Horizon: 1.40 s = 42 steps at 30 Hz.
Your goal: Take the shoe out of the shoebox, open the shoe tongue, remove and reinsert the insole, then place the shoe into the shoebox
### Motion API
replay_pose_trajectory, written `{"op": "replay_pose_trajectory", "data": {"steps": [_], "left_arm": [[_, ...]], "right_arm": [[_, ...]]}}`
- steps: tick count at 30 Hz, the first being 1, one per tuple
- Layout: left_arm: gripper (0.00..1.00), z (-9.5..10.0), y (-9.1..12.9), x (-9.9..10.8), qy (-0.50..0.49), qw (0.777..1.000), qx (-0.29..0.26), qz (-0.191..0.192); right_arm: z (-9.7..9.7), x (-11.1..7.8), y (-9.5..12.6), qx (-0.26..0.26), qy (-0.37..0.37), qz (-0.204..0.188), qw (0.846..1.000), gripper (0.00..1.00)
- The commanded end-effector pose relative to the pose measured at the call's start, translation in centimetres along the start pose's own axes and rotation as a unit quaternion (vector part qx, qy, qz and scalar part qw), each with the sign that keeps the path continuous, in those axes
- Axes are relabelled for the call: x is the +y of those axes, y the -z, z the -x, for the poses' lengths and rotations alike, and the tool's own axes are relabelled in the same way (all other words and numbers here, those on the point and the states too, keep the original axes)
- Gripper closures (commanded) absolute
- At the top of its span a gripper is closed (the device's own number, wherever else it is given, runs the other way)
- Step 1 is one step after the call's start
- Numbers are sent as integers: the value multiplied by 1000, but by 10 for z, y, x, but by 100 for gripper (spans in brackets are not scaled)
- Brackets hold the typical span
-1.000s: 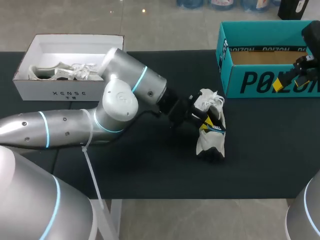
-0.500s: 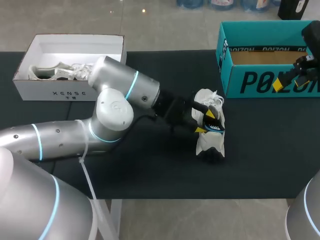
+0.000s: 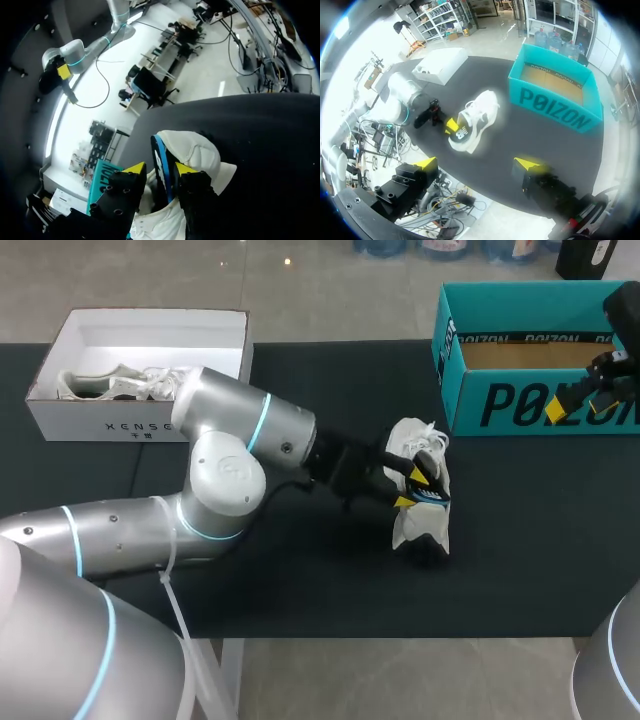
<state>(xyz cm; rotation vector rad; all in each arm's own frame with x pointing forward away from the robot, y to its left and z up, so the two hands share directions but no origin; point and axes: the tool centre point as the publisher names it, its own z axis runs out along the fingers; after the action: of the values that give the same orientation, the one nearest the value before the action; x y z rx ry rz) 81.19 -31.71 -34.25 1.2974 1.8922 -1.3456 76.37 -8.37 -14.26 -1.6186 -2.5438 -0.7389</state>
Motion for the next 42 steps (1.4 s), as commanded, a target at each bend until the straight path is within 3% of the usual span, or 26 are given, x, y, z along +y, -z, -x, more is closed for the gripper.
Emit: {"op": "replay_pose_trajectory", "data": {"steps": [1, 5, 9, 25, 31, 38, 39, 40, 41, 42], "left_arm": [[72, 1, -6, 4, 0, 1000, 4, -2], [78, 1, -5, 4, -1, 1000, 6, -3], [100, 1, -3, 10, -5, 1000, 14, -3], [100, 9, -2, 44, -36, 998, 50, -1], [100, -11, -21, 35, -20, 998, 62, -24], [100, -26, -8, 26, -4, 998, 68, -16], [98, -25, -5, 26, -4, 998, 66, -11], [65, -24, -1, 25, -5, 998, 65, -9], [54, -21, 3, 25, -7, 998, 64, -4], [31, -18, 7, 25, -10, 998, 61, 1]], "right_arm": [[0, 1, -1, -1, 0, -2, 1000, 0], [0, 1, -1, -1, 0, -2, 1000, 0], [0, 1, -1, -1, 0, -2, 1000, 0], [0, 1, -1, -1, 0, -2, 1000, 0], [0, 1, -1, -1, 0, -2, 1000, 0], [0, 1, -1, -1, 0, -2, 1000, 0], [0, 1, -1, -1, 0, -2, 1000, 0], [0, 1, -1, -1, 0, -2, 1000, 0], [0, 1, -1, -1, 0, -2, 1000, 0], [0, 1, -1, -1, 0, -2, 1000, 0]]}}
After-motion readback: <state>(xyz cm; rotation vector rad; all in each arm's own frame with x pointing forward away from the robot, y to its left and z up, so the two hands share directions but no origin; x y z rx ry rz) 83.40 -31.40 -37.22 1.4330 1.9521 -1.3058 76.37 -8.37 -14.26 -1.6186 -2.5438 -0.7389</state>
